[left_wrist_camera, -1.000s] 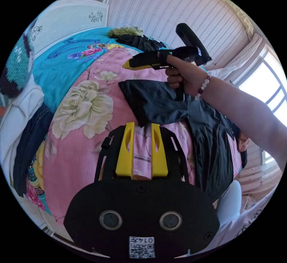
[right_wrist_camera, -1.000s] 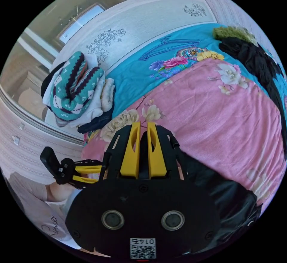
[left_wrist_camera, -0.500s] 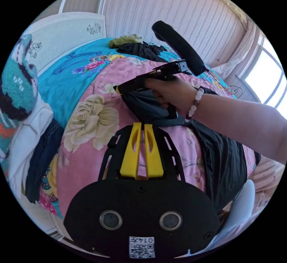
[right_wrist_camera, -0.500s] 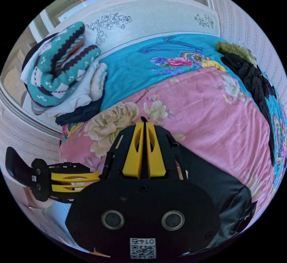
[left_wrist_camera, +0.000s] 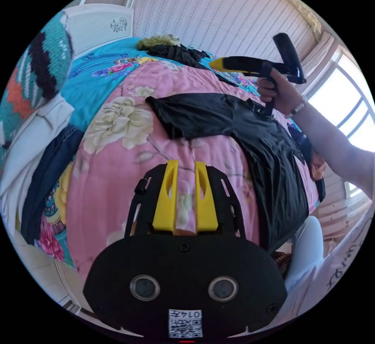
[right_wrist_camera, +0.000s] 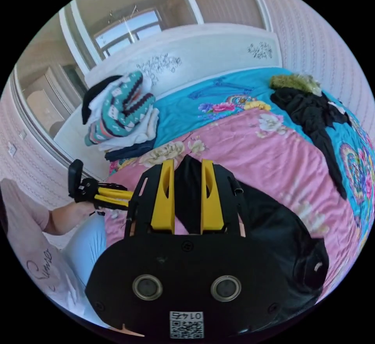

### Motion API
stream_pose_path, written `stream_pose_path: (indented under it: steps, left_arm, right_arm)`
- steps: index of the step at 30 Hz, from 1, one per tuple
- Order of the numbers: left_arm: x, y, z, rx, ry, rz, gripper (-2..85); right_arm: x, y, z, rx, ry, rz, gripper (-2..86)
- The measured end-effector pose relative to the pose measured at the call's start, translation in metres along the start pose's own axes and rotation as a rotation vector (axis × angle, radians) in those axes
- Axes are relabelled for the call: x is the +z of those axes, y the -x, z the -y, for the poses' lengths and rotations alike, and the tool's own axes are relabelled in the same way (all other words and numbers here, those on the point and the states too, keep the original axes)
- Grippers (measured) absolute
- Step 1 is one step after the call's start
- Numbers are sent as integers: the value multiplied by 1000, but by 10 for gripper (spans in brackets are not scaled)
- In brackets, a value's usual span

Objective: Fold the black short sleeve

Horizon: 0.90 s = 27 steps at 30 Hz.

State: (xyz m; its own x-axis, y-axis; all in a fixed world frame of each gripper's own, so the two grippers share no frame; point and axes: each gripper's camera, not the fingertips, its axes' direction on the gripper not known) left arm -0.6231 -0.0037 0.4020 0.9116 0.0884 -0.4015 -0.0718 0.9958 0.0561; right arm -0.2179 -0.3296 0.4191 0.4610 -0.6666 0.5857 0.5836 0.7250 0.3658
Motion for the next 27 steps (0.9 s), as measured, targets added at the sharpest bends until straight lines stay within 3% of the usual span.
stream_pose_path:
  steps: [4, 6, 12, 16, 21, 27]
  left_arm:
    - [-5, -39, -41, 41, 54, -139, 71]
    - [-1, -70, -62, 56, 128, -207, 79]
    - [23, -126, -83, 130, 258, -107, 93]
    - [25, -147, -83, 262, 253, 31, 49]
    - [5, -149, -77, 194, 256, -5, -7]
    - [-9, -149, -81, 190, 275, -20, -9]
  right_arm:
    - [-110, 2, -136, 205, -7, -218, 100]
    - [-159, 13, -236, 434, 100, -387, 99]
    - [-208, 53, -422, 927, 260, -440, 133]
    - [-201, 55, -459, 1000, 342, -360, 109]
    - [-217, 43, -472, 1011, 323, -275, 24]
    - [-229, 58, -470, 888, 443, -250, 5]
